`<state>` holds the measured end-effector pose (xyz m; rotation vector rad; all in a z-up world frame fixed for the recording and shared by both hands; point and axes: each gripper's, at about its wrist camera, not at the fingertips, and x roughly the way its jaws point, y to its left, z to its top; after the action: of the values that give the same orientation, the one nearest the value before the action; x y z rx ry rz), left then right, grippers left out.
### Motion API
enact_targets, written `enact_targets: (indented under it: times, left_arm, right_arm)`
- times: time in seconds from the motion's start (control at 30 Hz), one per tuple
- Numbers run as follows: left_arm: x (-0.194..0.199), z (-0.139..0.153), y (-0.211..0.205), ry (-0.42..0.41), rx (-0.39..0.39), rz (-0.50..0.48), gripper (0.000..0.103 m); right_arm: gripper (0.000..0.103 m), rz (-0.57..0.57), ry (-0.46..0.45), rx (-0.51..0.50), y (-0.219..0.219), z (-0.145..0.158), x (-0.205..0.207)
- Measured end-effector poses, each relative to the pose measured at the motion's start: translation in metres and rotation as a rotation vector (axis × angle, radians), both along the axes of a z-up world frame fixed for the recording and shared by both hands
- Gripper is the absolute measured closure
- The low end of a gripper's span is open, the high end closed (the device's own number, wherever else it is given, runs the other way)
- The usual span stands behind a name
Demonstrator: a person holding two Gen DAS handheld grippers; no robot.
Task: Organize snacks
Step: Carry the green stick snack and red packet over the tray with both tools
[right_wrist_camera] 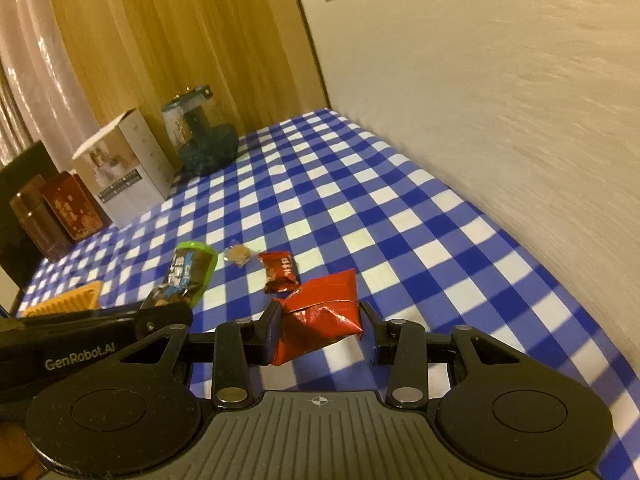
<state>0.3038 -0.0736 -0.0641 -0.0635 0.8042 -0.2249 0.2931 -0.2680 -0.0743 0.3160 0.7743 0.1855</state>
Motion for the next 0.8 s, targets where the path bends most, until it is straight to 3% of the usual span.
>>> enact_targets:
  times: [0.8]
  left_arm:
    - [-0.141,0.065,0.024,-0.035,0.065,-0.042,0.077]
  right_arm:
    - [0.063,0.057,-0.025,0.032,0.036,0.07,-0.117]
